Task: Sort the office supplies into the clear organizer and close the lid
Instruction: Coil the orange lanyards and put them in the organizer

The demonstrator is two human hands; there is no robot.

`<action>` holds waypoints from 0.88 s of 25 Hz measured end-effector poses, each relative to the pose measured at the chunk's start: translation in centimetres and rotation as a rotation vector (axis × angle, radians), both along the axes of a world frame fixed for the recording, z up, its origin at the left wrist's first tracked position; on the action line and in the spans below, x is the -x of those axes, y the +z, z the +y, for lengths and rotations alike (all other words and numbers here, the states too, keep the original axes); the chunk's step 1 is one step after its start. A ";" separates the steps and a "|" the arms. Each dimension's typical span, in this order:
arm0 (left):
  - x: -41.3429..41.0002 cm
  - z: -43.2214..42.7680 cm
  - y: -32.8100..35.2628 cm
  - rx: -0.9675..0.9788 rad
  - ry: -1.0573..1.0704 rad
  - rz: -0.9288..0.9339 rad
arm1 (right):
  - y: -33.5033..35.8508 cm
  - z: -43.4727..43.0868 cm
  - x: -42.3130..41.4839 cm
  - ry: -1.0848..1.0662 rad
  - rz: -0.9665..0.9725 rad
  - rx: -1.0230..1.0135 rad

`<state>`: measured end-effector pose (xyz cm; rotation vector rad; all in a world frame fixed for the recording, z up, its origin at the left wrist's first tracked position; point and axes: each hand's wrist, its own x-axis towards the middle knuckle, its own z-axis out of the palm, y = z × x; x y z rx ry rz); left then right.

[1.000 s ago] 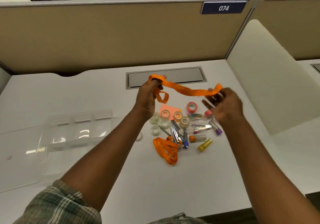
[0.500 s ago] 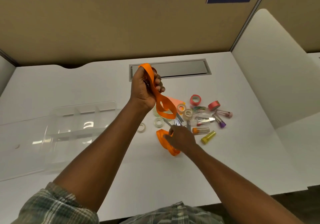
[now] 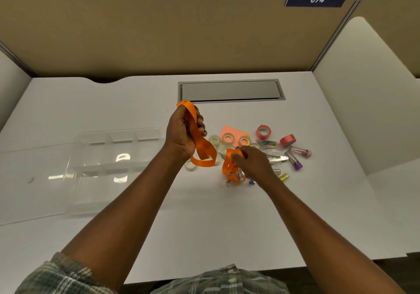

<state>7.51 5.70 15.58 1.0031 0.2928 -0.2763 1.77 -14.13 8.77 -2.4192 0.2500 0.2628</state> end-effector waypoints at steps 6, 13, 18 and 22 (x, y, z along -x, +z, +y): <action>0.8 0.3 -0.7 -0.020 0.019 0.081 | 9.3 0.3 -0.8 -0.154 -0.116 -0.455; 1.5 0.2 -0.8 -0.125 -0.005 -0.013 | 16.3 4.1 -0.6 -0.017 -0.239 -0.525; 2.1 1.0 -0.5 -0.115 -0.093 -0.024 | 18.1 7.9 -1.5 -0.114 -0.196 -0.860; 2.9 2.6 -1.0 -0.088 -0.189 -0.026 | 17.3 10.3 -3.4 -0.257 -0.112 -1.150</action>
